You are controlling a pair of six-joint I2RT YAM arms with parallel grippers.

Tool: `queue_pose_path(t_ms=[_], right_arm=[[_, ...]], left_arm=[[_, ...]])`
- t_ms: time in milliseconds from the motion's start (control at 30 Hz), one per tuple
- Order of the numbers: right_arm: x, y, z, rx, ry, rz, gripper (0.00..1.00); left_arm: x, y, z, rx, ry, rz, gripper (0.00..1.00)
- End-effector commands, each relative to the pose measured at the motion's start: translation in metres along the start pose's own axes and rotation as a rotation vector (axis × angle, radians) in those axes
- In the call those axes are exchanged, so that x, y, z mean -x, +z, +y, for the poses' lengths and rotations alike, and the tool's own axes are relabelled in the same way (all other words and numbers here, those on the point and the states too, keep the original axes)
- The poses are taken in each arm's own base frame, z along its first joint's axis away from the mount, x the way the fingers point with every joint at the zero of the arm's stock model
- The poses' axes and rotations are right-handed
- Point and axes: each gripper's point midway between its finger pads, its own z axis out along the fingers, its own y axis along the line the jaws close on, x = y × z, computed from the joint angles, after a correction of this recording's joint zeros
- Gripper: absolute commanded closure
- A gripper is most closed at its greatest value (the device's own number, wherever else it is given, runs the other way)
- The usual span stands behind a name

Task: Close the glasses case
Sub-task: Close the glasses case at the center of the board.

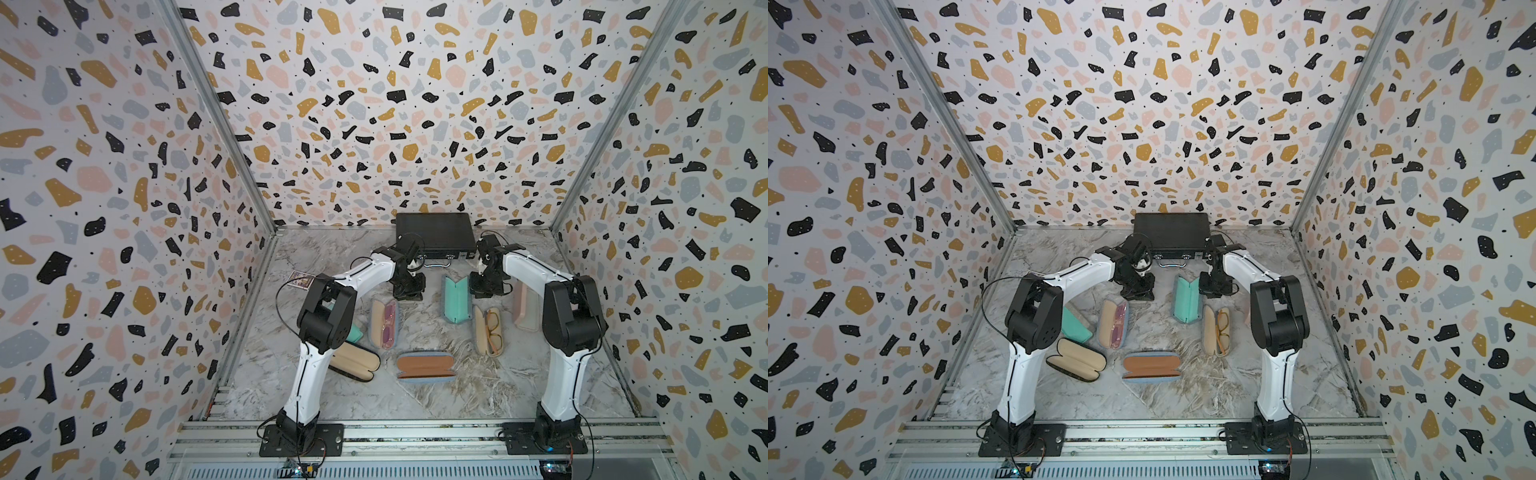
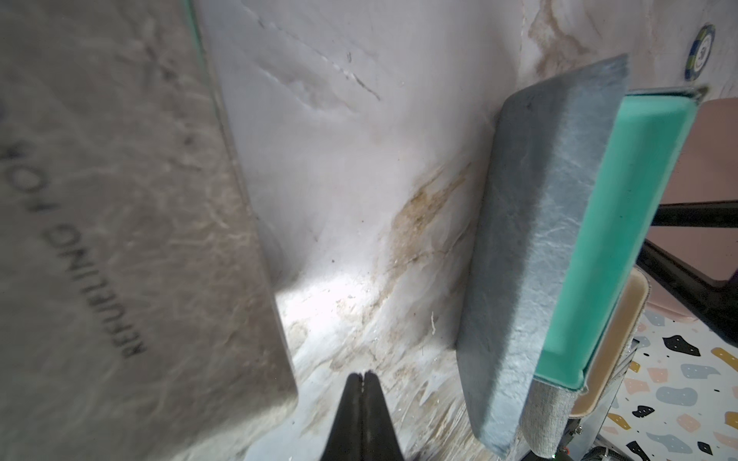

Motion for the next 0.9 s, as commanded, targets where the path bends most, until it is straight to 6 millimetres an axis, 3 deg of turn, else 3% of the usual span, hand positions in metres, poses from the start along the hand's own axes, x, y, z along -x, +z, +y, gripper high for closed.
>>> queue_pose_path(t_ms=[0,567,867], right_arm=[[0.011,-0.008,0.009,0.035,-0.013,-0.025,0.93],[0.011,-0.009,0.027,0.140,-0.017,-0.023,0.91],[0.005,-0.005,0.027,0.147,-0.017,-0.011,0.90]], left_arm=[[-0.002,0.004,-0.015,-0.014,0.033,0.018,1.00],[-0.004,0.016,-0.068,-0.099,0.102,0.037,1.00],[-0.005,0.016,-0.076,-0.105,0.112,0.033,1.00]])
